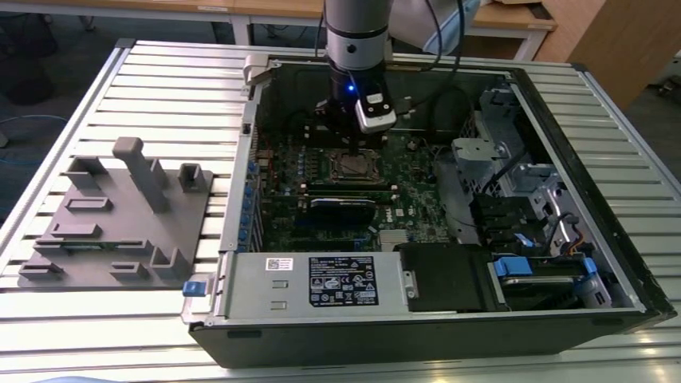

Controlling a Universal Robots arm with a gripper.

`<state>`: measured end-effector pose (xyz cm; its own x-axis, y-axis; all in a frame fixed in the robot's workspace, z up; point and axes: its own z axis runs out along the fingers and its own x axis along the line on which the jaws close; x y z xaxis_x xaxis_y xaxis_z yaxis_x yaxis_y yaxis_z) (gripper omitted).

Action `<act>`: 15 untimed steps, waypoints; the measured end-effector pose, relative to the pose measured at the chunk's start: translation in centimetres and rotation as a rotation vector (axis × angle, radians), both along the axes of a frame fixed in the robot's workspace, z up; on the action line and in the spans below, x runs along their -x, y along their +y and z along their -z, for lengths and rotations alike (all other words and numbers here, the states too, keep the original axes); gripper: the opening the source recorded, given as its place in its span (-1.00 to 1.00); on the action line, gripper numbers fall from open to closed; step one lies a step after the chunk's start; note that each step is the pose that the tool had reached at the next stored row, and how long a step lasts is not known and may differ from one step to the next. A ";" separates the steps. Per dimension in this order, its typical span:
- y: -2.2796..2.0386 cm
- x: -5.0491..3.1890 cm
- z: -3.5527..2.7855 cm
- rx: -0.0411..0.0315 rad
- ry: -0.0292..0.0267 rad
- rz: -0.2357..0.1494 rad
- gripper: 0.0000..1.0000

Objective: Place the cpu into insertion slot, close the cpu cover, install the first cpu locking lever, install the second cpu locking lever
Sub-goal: 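Install the first cpu locking lever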

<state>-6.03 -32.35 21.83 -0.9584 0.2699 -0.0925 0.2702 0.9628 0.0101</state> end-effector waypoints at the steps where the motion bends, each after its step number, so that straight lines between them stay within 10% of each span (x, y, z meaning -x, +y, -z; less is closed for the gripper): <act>1: -0.12 0.00 0.00 0.0000 0.0000 0.000 -0.80; 15: -0.58 -0.19 0.01 0.0037 0.0022 -0.004 -0.80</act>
